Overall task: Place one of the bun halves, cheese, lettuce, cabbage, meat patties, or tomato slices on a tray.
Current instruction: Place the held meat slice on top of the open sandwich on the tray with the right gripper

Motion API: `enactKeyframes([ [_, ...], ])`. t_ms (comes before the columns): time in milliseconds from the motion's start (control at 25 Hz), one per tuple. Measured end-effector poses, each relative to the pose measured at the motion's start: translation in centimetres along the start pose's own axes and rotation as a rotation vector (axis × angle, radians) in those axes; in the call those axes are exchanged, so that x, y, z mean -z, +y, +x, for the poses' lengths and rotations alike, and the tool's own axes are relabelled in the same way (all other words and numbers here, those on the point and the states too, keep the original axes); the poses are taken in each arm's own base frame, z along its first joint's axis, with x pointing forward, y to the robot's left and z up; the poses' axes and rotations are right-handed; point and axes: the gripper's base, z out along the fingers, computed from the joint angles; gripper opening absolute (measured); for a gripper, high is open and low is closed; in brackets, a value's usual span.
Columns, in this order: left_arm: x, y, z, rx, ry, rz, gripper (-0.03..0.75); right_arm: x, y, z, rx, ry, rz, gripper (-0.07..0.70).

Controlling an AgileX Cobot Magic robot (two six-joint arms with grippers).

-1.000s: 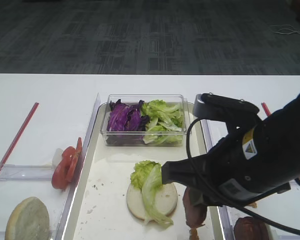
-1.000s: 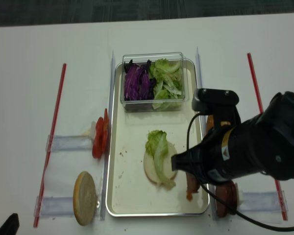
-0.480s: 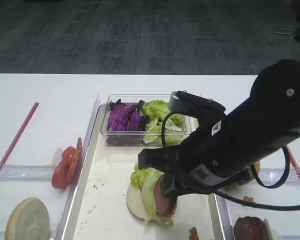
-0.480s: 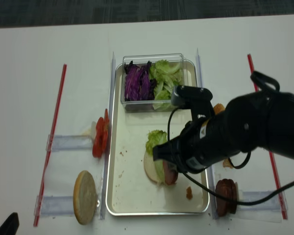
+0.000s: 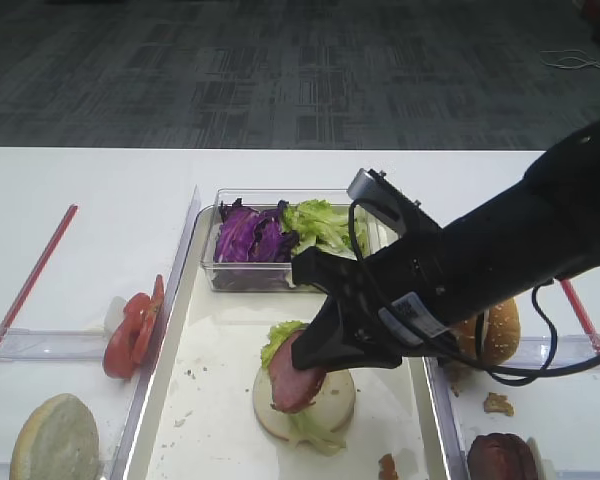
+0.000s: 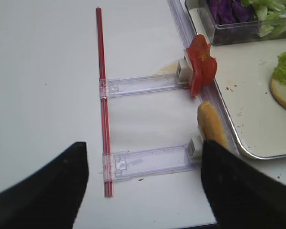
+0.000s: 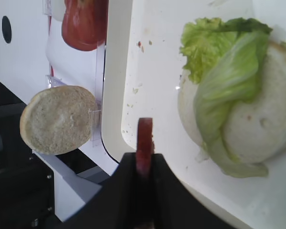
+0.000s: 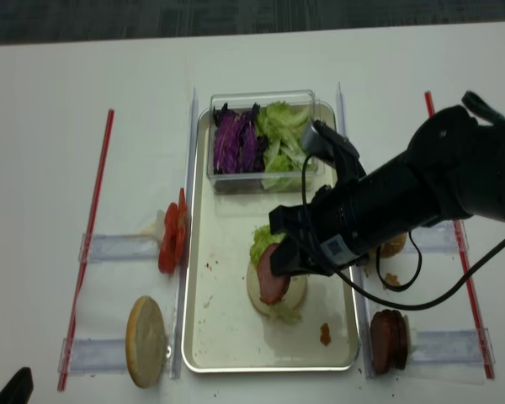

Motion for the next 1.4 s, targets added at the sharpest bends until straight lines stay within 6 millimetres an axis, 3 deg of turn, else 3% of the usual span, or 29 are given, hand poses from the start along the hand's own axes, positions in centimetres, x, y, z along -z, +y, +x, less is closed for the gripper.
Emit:
enactKeyframes([
  [200, 0.0, 0.0, 0.0, 0.000, 0.000, 0.000, 0.474, -1.3, -1.6, -0.6, -0.031, 0.035, -0.058, 0.091],
  [480, 0.0, 0.0, 0.0, 0.000, 0.000, 0.000, 0.474, -3.0, -2.3, -1.8, -0.038, 0.048, -0.107, 0.091],
  [1400, 0.0, 0.0, 0.0, 0.000, 0.000, 0.000, 0.474, -3.9, -3.6, -2.5, -0.074, 0.000, -0.040, 0.090],
])
